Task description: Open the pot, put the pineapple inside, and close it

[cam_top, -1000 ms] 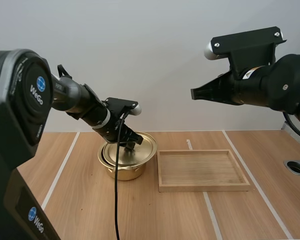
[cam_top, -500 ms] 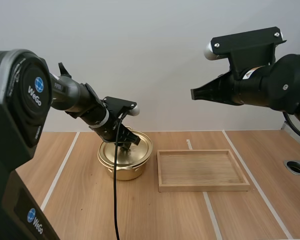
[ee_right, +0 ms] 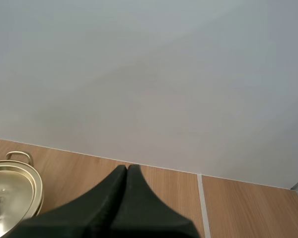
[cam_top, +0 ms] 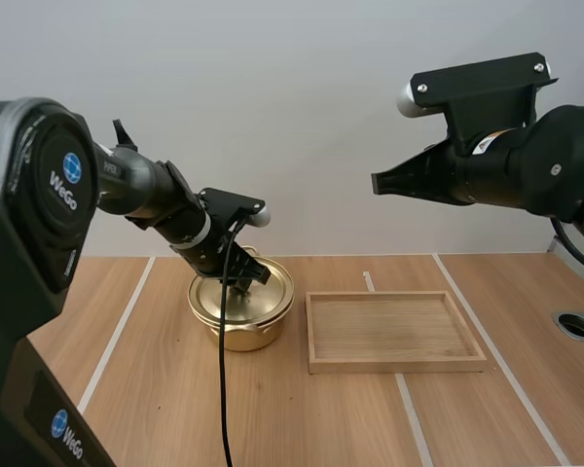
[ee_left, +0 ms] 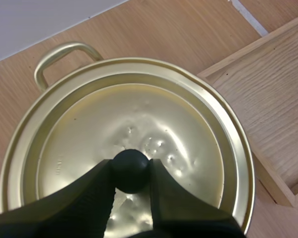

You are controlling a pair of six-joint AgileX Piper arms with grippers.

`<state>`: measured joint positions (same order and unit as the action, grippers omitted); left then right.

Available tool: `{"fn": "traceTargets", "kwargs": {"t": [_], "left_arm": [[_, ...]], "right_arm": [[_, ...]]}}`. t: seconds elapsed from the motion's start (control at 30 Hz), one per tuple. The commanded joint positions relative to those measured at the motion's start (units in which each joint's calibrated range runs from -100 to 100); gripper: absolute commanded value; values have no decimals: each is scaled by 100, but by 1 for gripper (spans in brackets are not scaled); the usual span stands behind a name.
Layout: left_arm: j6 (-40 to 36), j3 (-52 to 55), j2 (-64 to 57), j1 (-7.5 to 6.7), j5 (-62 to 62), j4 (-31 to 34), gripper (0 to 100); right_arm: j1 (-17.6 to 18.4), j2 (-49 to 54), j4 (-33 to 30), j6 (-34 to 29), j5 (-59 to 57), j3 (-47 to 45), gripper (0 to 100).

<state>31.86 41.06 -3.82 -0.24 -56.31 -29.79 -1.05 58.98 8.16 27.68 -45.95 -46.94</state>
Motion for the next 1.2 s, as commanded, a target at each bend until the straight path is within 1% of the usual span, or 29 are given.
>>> {"fn": "traceTargets", "kwargs": {"t": [0.0,0.2,0.57,0.93,0.97,1.03,1.07,1.1,1.13,1.17], "left_arm": [[-97,11,-55,-5,-92,33,0],[-161,11,-55,-5,-277,134,0],[-199,11,205,-5,-334,156,0],[-190,11,205,-5,-492,181,0],[-190,11,205,-5,-534,207,3],[-147,11,205,-14,-556,281,19],[-61,11,205,-14,-611,281,33],[-17,11,205,-14,-640,281,54],[-13,11,205,-14,-660,281,79],[-13,11,193,-14,-660,235,100]], "right_arm": [[-25,66,18,-2,42,-18,0],[-25,66,18,-2,42,-18,0],[-25,66,18,-2,42,-18,0],[-25,66,18,-2,42,-18,0],[-25,66,18,-2,42,-18,0],[-25,66,18,-2,42,-18,0],[-25,66,18,-2,42,-18,0],[-25,66,18,-2,42,-18,0],[-25,66,18,-2,42,-18,0],[-25,66,18,-2,42,-18,0]]}}
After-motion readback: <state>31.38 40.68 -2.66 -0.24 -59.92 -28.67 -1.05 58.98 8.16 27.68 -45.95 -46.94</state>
